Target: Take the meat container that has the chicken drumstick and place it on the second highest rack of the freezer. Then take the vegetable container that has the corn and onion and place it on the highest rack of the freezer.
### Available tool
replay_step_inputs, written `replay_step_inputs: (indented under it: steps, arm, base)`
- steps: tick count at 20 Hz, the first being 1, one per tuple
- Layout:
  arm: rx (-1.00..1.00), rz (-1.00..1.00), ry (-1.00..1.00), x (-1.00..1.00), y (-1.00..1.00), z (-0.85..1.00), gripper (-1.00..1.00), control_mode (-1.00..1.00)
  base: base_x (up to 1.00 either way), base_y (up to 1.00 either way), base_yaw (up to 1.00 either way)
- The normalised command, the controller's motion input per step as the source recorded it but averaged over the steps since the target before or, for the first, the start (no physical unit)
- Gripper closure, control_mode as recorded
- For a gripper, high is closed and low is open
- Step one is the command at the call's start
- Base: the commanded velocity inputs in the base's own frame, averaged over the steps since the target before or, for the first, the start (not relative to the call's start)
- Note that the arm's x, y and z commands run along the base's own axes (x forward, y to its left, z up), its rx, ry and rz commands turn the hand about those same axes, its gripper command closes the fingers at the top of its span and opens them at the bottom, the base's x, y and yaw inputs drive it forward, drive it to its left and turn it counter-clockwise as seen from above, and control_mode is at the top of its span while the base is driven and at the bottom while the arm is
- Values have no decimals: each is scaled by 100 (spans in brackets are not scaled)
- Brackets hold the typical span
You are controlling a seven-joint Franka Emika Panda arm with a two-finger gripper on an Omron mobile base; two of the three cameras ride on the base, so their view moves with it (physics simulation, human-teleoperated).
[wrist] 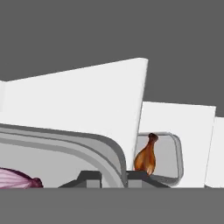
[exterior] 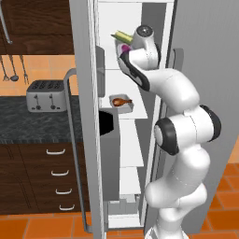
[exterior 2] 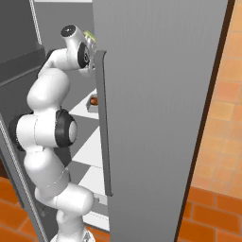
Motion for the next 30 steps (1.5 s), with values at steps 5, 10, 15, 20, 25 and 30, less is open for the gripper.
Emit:
replay_step_inputs:
  steps: [5, 10, 15, 20, 25, 30]
  arm:
    - [0, -4, 0, 85, 0, -11, 100, -100]
    - [0, -2, 0, 38, 0, -8, -100, -100]
    - [0, 0, -5, -14, -2, 2, -100, -100]
    - [0, 0, -8, -63, 0, 3, -100, -100]
    - [5, 0, -15, -100, -4, 17, -100, -100]
    - [4, 0, -2, -100, -8, -31, -100, -100]
  base:
    - [0, 0, 0]
    - [0, 0, 0]
    - [0, 0, 0]
    - [0, 0, 0]
    - [0, 0, 0]
    - [0, 0, 0]
